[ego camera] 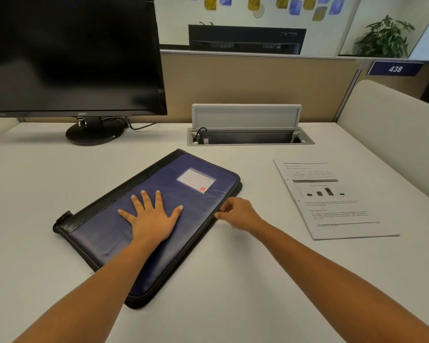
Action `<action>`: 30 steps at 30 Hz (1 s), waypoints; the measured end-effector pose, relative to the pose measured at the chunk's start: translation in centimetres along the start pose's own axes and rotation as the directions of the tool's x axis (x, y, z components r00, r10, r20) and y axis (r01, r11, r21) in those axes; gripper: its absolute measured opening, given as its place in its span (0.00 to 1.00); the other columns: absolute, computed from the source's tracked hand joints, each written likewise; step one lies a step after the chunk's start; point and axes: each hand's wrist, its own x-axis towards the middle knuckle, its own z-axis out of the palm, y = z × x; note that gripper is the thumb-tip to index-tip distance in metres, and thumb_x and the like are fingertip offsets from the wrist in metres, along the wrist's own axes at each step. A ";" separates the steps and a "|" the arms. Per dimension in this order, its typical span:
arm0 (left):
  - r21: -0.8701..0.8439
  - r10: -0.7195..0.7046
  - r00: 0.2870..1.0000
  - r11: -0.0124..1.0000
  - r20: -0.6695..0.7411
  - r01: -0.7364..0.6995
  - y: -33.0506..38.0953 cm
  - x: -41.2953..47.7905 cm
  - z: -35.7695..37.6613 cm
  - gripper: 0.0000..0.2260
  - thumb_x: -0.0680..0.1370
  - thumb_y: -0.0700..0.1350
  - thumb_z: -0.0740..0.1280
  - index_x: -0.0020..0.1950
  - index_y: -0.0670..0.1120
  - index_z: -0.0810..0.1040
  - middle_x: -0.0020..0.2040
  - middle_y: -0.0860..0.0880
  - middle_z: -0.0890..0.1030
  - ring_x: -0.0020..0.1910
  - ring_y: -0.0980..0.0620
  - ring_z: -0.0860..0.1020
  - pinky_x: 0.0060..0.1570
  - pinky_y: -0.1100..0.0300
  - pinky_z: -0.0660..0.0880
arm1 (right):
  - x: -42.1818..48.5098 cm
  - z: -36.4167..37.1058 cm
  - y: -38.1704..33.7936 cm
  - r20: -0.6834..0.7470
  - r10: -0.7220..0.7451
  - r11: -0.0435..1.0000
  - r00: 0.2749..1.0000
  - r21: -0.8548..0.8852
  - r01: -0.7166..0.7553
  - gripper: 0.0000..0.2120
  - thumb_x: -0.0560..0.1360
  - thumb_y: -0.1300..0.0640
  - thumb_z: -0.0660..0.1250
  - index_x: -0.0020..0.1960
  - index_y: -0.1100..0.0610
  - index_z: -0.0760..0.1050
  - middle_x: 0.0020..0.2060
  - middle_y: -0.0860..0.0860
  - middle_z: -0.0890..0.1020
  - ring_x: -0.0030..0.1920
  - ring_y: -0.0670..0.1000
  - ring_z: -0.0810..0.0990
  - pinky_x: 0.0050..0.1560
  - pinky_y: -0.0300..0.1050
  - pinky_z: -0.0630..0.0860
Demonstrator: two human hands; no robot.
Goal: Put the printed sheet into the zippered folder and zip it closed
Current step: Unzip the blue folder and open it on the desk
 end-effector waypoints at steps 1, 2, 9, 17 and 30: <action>0.007 0.005 1.000 1.000 0.000 -0.005 -0.1 0.0 0.0 0.39 0.72 0.71 0.43 0.75 0.50 0.44 0.77 0.41 0.44 0.74 0.38 0.41 0.65 0.29 0.40 | 0.8 -0.4 0.4 -0.072 0.002 1.000 0.997 -0.026 -0.004 0.10 0.70 0.55 0.70 0.48 0.59 0.75 0.51 0.57 0.80 0.46 0.53 0.77 0.48 0.46 0.74; 0.015 0.012 1.000 1.000 0.001 -0.012 -0.1 0.0 0.0 0.39 0.71 0.72 0.43 0.75 0.50 0.44 0.77 0.41 0.44 0.74 0.38 0.41 0.65 0.29 0.40 | 1.5 -0.8 0.9 -0.131 0.009 0.999 0.991 -0.042 -0.014 0.11 0.71 0.55 0.70 0.49 0.59 0.75 0.53 0.57 0.79 0.49 0.54 0.77 0.49 0.46 0.73; 0.064 0.096 0.995 0.993 0.022 -0.097 -0.7 -0.6 0.1 0.42 0.68 0.74 0.44 0.75 0.52 0.42 0.77 0.42 0.43 0.75 0.40 0.41 0.66 0.30 0.41 | 3.9 -2.6 2.7 -0.272 0.056 0.994 0.961 -0.072 -0.078 0.23 0.72 0.52 0.68 0.62 0.61 0.68 0.61 0.60 0.71 0.62 0.58 0.70 0.59 0.49 0.69; 0.108 0.221 0.973 0.968 0.071 -0.228 -1.5 -1.2 -0.3 0.58 0.49 0.79 0.25 0.75 0.54 0.40 0.77 0.43 0.42 0.75 0.40 0.39 0.67 0.32 0.41 | 3.4 -2.6 2.8 -0.280 0.052 0.980 0.959 -0.168 -0.102 0.21 0.74 0.48 0.64 0.57 0.65 0.70 0.57 0.61 0.74 0.58 0.60 0.73 0.55 0.50 0.71; -0.059 0.357 0.934 0.933 0.018 -0.355 -5.0 -0.1 -1.6 0.31 0.73 0.69 0.53 0.72 0.56 0.58 0.76 0.49 0.54 0.76 0.48 0.48 0.71 0.37 0.44 | 0.0 -4.3 4.4 0.058 0.135 0.989 0.989 0.051 -0.138 0.10 0.77 0.53 0.61 0.42 0.59 0.71 0.35 0.52 0.75 0.38 0.52 0.74 0.37 0.40 0.69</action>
